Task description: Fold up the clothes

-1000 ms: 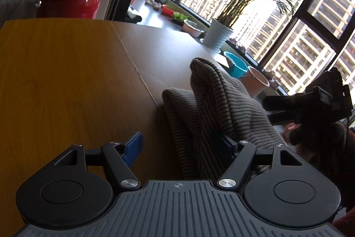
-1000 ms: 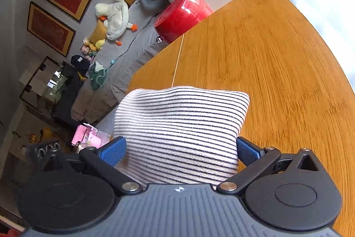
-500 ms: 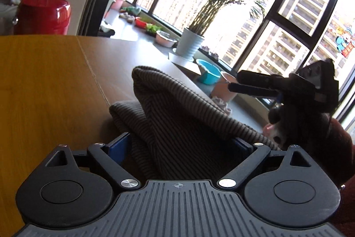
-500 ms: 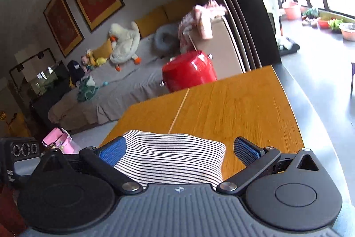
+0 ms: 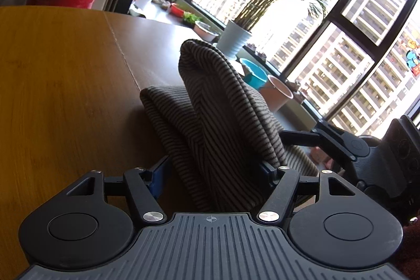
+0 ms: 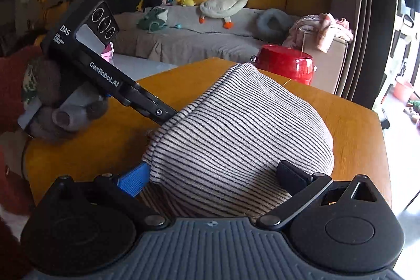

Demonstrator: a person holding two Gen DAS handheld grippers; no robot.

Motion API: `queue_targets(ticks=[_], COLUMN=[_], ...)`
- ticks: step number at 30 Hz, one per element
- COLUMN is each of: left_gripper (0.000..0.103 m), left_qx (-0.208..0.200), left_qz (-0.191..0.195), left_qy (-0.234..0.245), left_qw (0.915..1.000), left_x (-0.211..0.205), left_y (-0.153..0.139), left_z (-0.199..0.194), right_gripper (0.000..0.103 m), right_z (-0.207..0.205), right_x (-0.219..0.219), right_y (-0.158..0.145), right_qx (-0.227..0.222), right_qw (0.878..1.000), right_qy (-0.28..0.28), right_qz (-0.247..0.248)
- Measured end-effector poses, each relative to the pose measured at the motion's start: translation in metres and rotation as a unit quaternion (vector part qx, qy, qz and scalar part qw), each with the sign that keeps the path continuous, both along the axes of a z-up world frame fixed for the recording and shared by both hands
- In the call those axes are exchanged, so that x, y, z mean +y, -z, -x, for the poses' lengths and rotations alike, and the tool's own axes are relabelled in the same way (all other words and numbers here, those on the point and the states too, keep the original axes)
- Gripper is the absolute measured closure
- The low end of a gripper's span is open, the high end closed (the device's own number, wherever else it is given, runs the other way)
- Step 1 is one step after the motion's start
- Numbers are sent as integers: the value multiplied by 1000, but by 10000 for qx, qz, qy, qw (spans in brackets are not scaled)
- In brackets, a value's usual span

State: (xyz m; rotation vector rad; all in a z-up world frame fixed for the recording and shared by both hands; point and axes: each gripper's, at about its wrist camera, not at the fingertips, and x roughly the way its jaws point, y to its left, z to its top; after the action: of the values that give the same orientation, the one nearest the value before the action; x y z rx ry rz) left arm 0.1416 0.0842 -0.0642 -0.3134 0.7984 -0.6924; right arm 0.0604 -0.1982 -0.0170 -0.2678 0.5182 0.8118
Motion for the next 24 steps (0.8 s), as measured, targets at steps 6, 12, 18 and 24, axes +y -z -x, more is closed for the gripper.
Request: queue_targets(ticks=[6, 12, 18, 24], left_gripper=[29, 28, 25, 30], left_qx=[199, 131, 94, 3], left_qz=[216, 182, 65, -30], left_qy=[-282, -382, -470, -549], left_qw=[9992, 9990, 9988, 9985], left_x=[-17, -19, -10, -1], left_y=[14, 16, 7, 1], left_z=[-7, 0, 8, 21], right_gripper=[0, 0, 0, 12], right_z=[-5, 8, 46, 85], right_x=[3, 14, 14, 17], right_y=[3, 5, -12, -10], right_qx=[-48, -257, -663, -769], right_qw=[9995, 9977, 9953, 9942], right_qy=[-117, -11, 70, -254], right_qz=[300, 633, 698, 710])
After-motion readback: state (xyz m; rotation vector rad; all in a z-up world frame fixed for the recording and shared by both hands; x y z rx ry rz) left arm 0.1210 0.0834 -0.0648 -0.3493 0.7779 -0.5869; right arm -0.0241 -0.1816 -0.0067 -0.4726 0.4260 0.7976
